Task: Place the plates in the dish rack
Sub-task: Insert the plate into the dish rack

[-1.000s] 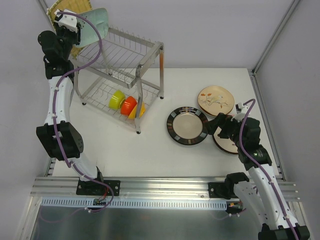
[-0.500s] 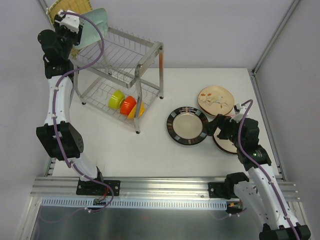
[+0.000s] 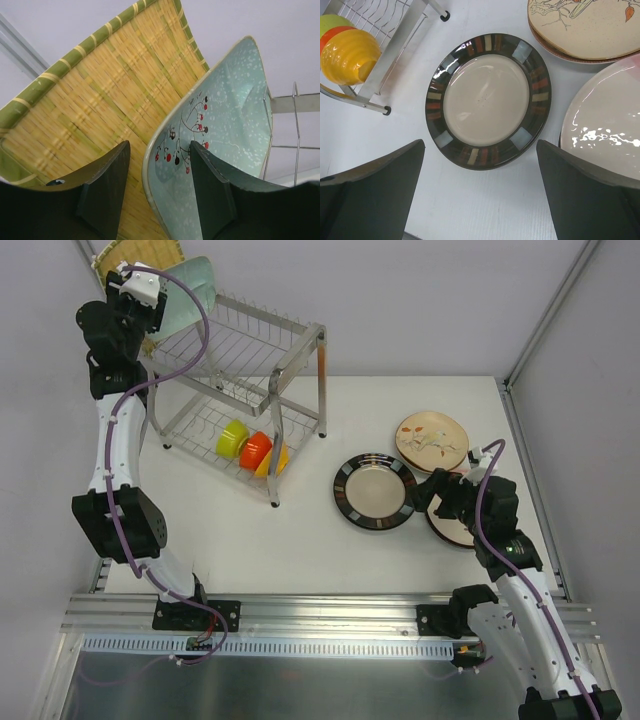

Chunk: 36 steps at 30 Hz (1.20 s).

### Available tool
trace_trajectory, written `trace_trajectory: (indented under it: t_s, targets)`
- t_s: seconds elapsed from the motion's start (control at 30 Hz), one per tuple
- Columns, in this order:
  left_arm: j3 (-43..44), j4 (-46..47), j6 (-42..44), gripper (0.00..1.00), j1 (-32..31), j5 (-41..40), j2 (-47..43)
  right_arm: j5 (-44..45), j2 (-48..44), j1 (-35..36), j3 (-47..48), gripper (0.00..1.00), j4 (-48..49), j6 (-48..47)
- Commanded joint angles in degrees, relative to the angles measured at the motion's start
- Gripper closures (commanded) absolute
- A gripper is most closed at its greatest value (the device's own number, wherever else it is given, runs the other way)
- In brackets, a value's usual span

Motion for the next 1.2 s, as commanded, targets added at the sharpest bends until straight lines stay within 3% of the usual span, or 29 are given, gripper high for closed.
trace_trajectory:
  t_s: [0.0, 0.57, 0.93, 1.17]
  targets:
    - [-1.2, 0.5, 2.7, 0.49, 1.5, -6.4, -2.3, 0.7, -0.7, 0.4, 0.2, 0.00, 1.0, -1.1]
    - [-6.5, -0.1, 1.2, 0.36, 1.5, -10.8, -4.4, 0.8, -1.3, 0.8, 0.1, 0.00, 0.7, -1.2]
    - [-4.1, -0.6, -1.6, 0.18, 1.4, -15.4, -3.5, 0.7, -1.5, 0.7, 0.3, 0.01, 0.3, -1.2]
    - [-3.8, -1.2, -4.5, 0.12, 1.5, -14.8, -3.9, 0.7, -1.5, 0.7, 0.2, 0.00, 0.6, -1.2]
